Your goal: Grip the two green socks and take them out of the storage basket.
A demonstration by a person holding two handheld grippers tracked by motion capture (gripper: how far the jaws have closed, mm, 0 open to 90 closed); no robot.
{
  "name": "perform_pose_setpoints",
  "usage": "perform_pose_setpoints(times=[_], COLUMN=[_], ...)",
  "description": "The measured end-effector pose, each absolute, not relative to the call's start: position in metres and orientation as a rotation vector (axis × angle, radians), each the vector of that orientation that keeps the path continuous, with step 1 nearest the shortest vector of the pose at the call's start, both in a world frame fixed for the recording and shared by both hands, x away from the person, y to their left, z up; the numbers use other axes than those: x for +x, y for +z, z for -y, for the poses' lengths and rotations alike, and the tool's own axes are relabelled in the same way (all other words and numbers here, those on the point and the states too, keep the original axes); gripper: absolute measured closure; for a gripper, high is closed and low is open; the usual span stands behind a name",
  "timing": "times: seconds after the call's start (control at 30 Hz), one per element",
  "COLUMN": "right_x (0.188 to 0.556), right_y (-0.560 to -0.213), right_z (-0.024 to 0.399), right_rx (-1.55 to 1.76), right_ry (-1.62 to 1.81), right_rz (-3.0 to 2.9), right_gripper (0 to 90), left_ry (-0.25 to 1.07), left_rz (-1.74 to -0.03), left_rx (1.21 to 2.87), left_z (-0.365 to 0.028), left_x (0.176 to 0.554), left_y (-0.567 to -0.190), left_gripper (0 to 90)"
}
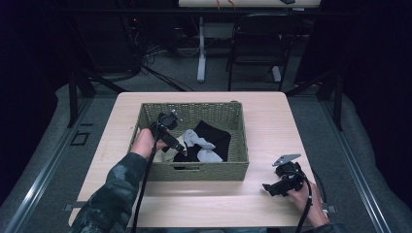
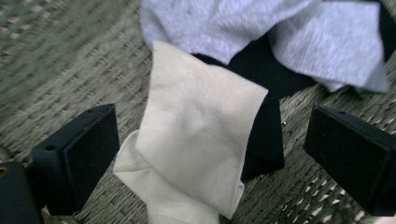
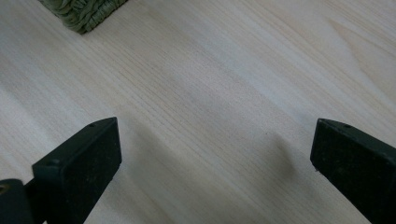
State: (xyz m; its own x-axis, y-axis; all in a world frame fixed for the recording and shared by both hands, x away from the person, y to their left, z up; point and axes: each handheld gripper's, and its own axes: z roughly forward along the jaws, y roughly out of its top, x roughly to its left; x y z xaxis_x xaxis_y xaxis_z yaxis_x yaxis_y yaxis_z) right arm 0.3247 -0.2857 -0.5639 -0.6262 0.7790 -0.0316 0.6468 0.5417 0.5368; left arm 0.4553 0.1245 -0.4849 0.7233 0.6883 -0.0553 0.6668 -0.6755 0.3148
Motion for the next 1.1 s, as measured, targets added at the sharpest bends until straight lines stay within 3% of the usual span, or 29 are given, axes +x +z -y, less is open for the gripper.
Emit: perform_pose_setpoints(times=[0.23,0.37,0.4,0.47,0.57,0.77,1.1], right_x=[0.325,0.325,0.325,0.325,0.325,0.325,0.326], right_y=[-0.564,-0.564,-0.564,-0.564,-0.564,-0.564,-0.564], right_z=[0.286,0.286,0.286,0.286,0.286,0.286,0.286], right_rx=[1.188,1.186,1.186,1.185,1.188,1.18,1.184], right_ry=[0.703,0.705,0.705,0.701,0.702,0.685,0.674], right_rz=[-2.521,-2.525,-2.525,-2.525,-2.523,-2.528,-2.529], right_gripper=[1.3,1.3,1.3,1.4,1.7,1.7,2.0], left_ry=[0.082,0.099,0.097,0.095,0.115,0.219,0.288], left_rz=[-1.045,-1.042,-1.026,-1.017,-0.992,-0.999,-1.012], left_rx=[2.699,2.726,2.744,2.748,2.724,2.678,2.612], left_z=[-0.112,-0.109,-0.108,-0.108,-0.109,-0.114,-0.127], left_x=[0.458,0.458,0.458,0.457,0.456,0.453,0.45], left_y=[-0.5,-0.502,-0.503,-0.503,-0.501,-0.493,-0.469], left_gripper=[15.0,29.6,29.6,48.2,64.6,86.5,88.0])
